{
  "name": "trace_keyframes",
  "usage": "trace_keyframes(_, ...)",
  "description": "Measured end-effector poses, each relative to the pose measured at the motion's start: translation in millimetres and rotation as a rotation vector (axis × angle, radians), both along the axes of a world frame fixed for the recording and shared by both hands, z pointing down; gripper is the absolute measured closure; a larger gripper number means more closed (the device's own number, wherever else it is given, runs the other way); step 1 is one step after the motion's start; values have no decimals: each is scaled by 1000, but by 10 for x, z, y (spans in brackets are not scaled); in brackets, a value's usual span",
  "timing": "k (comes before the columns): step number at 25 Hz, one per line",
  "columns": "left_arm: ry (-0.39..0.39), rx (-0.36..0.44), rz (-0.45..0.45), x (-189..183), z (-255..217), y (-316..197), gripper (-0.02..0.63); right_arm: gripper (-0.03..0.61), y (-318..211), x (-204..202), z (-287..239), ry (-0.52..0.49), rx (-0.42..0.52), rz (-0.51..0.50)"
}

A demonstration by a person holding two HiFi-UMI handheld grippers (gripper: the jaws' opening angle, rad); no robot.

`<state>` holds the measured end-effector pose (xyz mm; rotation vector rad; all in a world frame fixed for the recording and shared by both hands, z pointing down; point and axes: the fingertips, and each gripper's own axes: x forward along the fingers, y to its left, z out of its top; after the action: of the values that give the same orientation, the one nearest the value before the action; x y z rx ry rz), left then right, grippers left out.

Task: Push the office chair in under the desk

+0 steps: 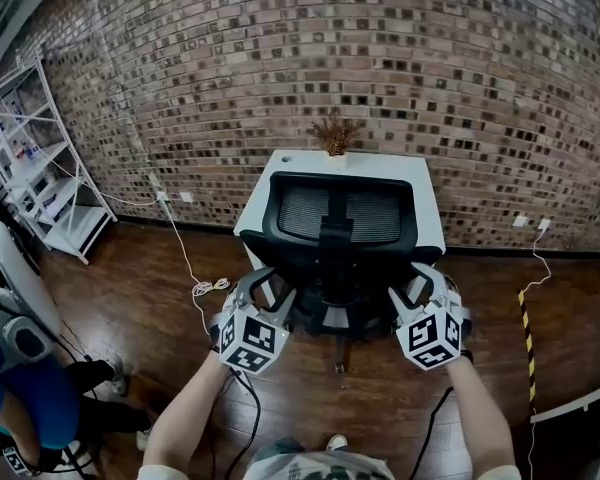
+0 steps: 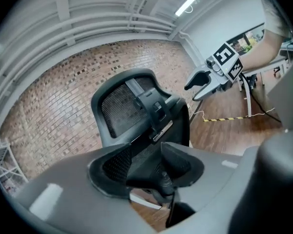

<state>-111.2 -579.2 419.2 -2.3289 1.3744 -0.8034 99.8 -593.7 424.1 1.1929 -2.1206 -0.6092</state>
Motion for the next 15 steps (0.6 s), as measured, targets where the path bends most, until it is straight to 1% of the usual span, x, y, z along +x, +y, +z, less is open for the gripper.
trace_keyframes(2,41,6,20,95,-37,146,426,371,146,-81,-54,-60,-7,-2)
trace_keyframes(5,108,25,40,173,-130,367,488,412,359,-243,-148,-132,-9,-6)
trace_keyframes(7,144,38,49,177,-182,519,532,436,516,-398,-213,-177,-4,-19)
trace_keyframes(11,207,50,48,111,-226,864,595,494,928,-745,-316,-282,-9,-54)
trace_keyframes(13,244,48,54,82,-245,1057,597,544,1148,-905,-377,-335,-9,-70)
trace_keyframes(15,273,44,59,51,-245,1251,597,576,1354,-1044,-422,-379,-11,-80)
